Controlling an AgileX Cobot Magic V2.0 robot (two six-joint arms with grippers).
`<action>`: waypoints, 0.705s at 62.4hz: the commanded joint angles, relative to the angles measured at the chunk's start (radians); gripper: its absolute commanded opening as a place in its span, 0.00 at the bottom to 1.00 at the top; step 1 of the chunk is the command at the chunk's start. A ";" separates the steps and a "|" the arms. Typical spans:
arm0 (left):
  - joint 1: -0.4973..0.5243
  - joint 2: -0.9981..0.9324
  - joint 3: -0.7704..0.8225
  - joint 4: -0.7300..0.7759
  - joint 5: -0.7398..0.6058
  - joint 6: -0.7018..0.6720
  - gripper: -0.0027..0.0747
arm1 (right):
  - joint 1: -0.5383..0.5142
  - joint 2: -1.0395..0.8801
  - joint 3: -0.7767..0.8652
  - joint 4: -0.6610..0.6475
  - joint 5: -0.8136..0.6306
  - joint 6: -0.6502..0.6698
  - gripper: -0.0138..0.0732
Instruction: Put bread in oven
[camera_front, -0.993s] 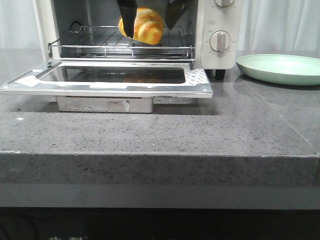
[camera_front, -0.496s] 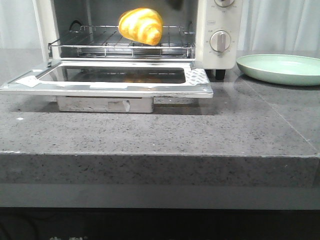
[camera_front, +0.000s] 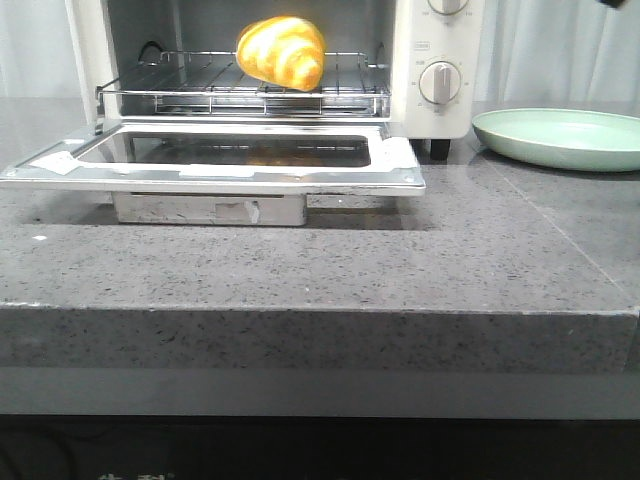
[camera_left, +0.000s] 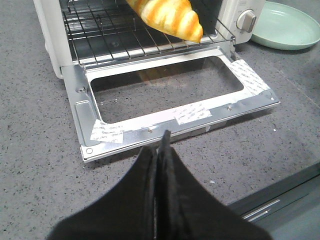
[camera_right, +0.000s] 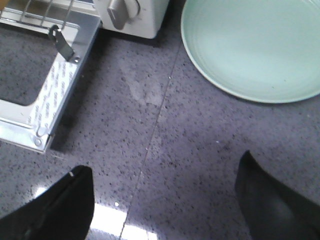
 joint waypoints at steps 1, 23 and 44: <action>0.001 -0.002 -0.030 -0.002 -0.077 -0.004 0.01 | -0.016 -0.114 0.048 0.008 -0.065 -0.027 0.84; 0.001 -0.002 -0.030 -0.002 -0.077 -0.004 0.01 | -0.015 -0.456 0.288 -0.007 -0.091 -0.027 0.84; 0.001 -0.002 -0.030 -0.002 -0.077 -0.004 0.01 | -0.015 -0.548 0.340 -0.010 -0.088 -0.027 0.63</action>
